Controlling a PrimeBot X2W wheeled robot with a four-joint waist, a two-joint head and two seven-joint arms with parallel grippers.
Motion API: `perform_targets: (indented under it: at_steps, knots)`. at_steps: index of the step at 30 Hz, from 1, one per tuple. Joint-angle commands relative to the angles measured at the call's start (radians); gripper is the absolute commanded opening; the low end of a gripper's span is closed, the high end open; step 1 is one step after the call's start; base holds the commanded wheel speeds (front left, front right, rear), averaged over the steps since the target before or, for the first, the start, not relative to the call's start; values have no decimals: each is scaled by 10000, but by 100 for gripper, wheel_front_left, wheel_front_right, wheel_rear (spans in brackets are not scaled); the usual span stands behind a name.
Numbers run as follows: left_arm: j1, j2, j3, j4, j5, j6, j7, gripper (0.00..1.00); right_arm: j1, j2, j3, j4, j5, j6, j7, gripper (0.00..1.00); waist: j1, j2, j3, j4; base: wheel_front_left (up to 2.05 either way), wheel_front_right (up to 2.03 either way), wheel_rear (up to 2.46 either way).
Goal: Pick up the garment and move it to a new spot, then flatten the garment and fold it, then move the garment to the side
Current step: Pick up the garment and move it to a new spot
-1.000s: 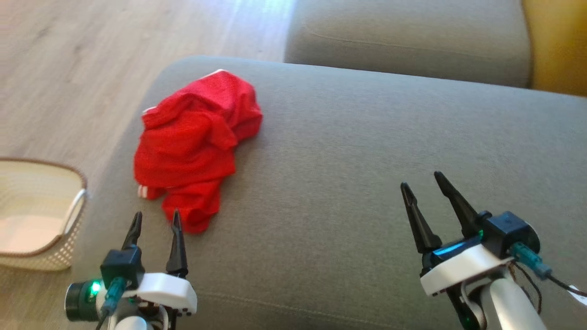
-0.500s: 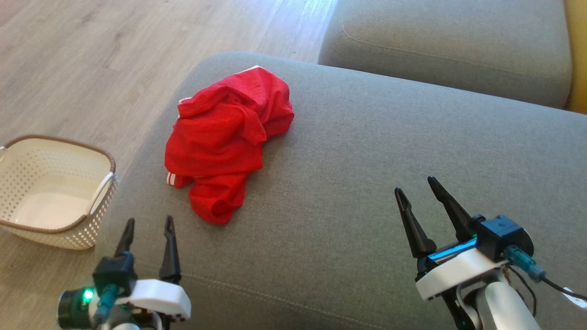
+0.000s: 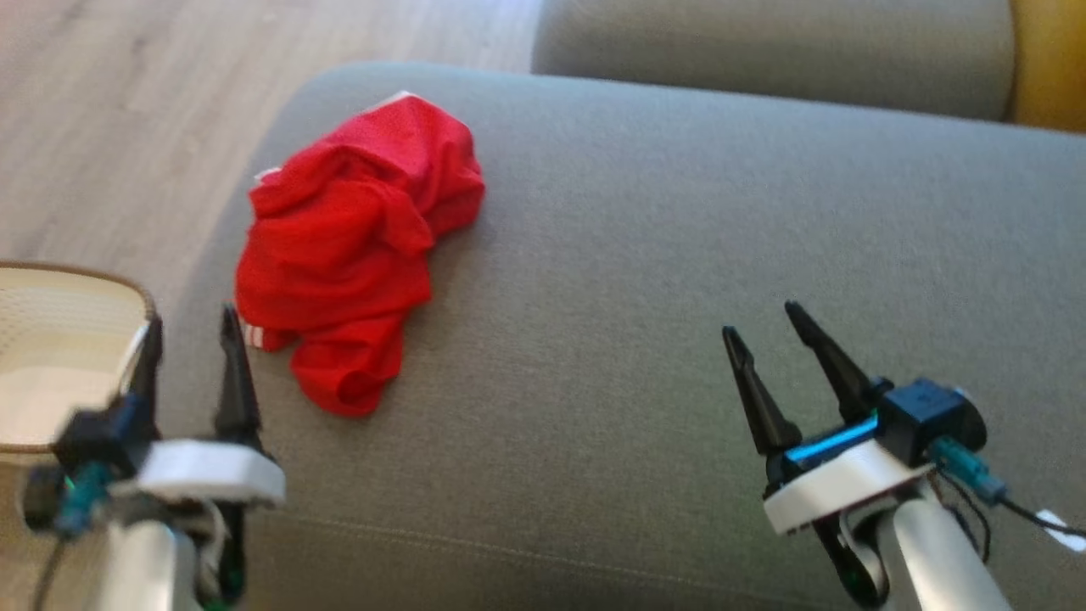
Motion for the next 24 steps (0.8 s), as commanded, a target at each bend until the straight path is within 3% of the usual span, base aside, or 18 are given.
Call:
perform_targets:
  at_steps: [1,6,9,19,24]
  knots:
    - [-737,300,382,-292,-45,-67,-119,100,-571,1,232,-424,-78,-2,-93,100,0,0,415,-367,0,0,0]
    - [-3035,1333,405,483,-494,-862,1082,100,-940,1,52,-861,-460,-2,-93,100,0,0,1329,-875,0,0,0]
    - [-3728,1745,447,732,-539,-956,1548,100,-1094,1,36,-1069,-559,-2,-62,100,0,0,1661,-1122,0,0,0]
    - [-6282,3147,-151,3120,-1124,-1315,4838,100,-1533,1,-33,-2057,-697,-2,181,100,0,0,2871,-1927,0,0,0]
    - [-6918,3526,-481,4111,-1145,-1349,5374,100,-1575,1,32,-2149,-719,-2,202,100,0,0,3118,-2189,0,0,0]
